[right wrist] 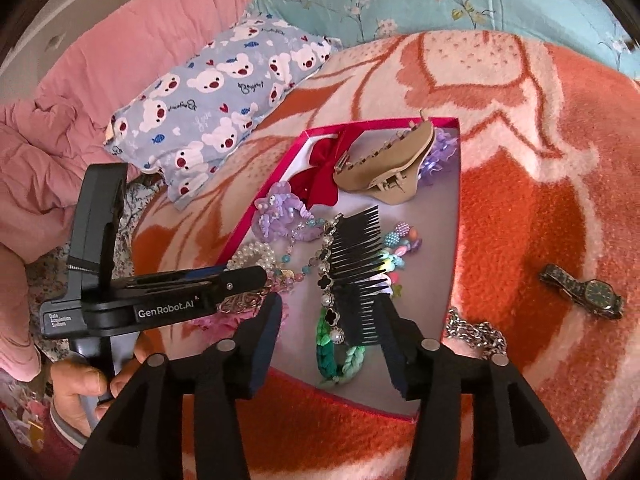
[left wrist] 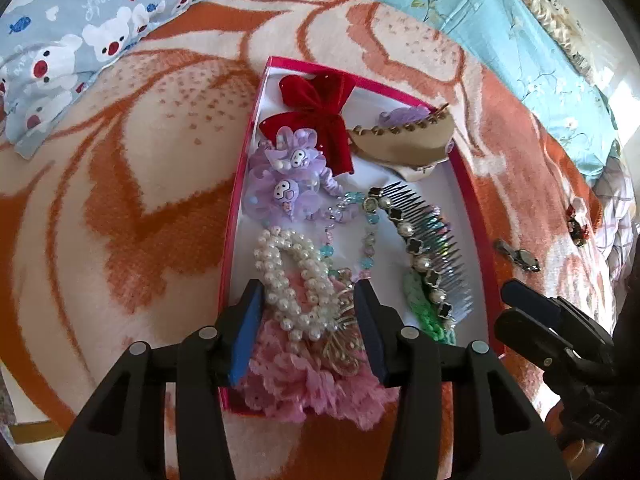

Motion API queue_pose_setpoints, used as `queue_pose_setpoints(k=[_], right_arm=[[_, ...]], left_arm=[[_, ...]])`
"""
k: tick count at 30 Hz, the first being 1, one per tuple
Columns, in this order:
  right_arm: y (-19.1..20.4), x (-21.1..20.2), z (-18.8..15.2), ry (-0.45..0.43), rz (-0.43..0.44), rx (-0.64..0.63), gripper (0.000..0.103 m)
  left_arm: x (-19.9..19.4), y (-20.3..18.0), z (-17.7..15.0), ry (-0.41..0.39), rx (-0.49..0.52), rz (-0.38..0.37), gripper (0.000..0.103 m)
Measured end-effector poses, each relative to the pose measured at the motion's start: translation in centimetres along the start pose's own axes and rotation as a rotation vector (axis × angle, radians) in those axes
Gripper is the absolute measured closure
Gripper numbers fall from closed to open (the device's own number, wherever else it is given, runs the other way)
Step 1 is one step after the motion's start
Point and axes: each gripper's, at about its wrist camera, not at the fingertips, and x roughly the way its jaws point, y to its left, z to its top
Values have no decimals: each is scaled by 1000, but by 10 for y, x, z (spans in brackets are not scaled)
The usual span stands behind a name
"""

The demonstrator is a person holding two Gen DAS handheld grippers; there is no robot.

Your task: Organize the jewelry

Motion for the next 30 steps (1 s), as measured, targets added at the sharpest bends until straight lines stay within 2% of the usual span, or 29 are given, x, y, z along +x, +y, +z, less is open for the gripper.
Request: queue_pose_setpoints(k=[2,6,12,15,20,22,26,30], right_arm=[[-1,-5,-1,-10,8,12,45],[-5,-14,-3,-27,19,38,37],[-16,-24,-8,-36,54,108,30],[-24,-29,-10,-38,101,169,26],[-45,-32,-19,-44,240,351,12],[-52,-32,-22,-42,273,410,10],[-61,-35,-28,-48,283,465,9],[-63,-41,-32,-53,245,469,7]], left_arm=[[-7,-1,-1,-12,-3,-5,48],[-19,-4,-4,-32,-3,-9,44],[-29,-4,-10,-37,-19,-21,31],[-31,-2,-15,-29,-45,-36,25],[-34,0,-24,-22,-79,-67,24],[-37,-1,-28,-21,-85,-77,24],[-43,-3,-34,-26,-83,-62,24],[-49,-5,-42,-26,-80,-21,21]])
